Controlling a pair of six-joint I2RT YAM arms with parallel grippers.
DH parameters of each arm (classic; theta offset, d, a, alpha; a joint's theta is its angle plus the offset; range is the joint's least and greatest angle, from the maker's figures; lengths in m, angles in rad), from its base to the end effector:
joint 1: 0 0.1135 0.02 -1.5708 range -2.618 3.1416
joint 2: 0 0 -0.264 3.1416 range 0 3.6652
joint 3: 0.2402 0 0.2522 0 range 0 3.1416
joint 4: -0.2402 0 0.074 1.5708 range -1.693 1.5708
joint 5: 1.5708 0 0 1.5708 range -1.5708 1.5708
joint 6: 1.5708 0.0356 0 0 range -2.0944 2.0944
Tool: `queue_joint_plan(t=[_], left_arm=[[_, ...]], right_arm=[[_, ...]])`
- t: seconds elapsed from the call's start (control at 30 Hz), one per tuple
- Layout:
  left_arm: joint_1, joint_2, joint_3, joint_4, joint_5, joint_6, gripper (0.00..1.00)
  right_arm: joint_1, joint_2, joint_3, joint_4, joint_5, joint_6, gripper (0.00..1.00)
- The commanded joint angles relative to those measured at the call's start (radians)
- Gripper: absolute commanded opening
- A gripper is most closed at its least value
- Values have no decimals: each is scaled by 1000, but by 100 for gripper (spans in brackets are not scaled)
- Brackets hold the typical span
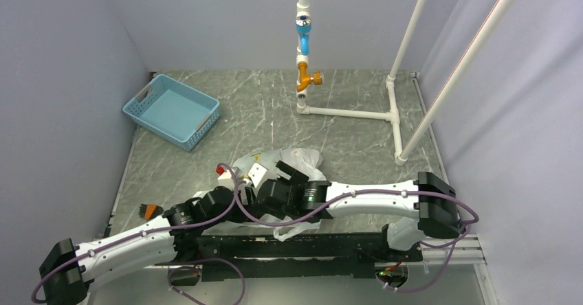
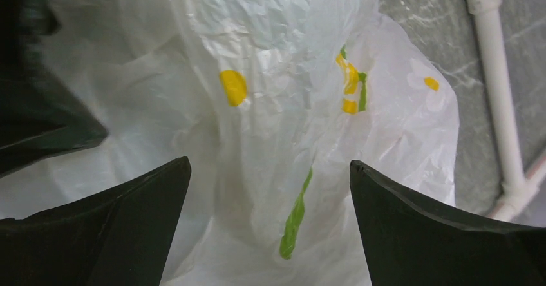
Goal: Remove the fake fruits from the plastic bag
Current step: Adjust the plastic bag at the center of the board.
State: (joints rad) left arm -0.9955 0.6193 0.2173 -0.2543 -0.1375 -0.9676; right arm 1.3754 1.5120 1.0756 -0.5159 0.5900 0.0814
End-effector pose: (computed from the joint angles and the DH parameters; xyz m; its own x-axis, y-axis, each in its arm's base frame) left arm 0.0805 -0.1152 0.1594 -0.8241 -0.2284 -0.5183 0.1646 0.7790 -0.6050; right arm 0.0800 0.3021 0.2435 -0.2189 -0.7577 -0.6148 -0.7371 0.5412 -0.4047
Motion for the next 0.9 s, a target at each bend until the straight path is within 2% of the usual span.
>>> queue_joint_plan(t=[0.0, 0.13, 0.27, 0.43, 0.6, 0.7, 0.87], left_arm=[[-3, 0, 19, 2, -23, -14, 87], [-3, -13, 23, -11, -30, -11, 88], [-4, -25, 34, -22, -28, 2, 88], [-3, -69, 63, 15, 11, 53, 89], [-3, -78, 110, 99, 34, 115, 91], [-4, -23, 136, 179, 52, 132, 90], [-3, 119, 189, 323, 79, 140, 85]], right_arm=[[-34, 32, -5, -9, 130, 5, 90], [-62, 11, -33, 43, 152, -8, 33], [-85, -9, -31, 82, 170, -34, 0], [-118, -81, -15, 130, -13, -116, 0], [-244, -202, -41, 198, -344, -84, 0], [-308, -251, -92, 269, -541, 2, 0], [-323, -281, -175, 364, -646, 104, 0]])
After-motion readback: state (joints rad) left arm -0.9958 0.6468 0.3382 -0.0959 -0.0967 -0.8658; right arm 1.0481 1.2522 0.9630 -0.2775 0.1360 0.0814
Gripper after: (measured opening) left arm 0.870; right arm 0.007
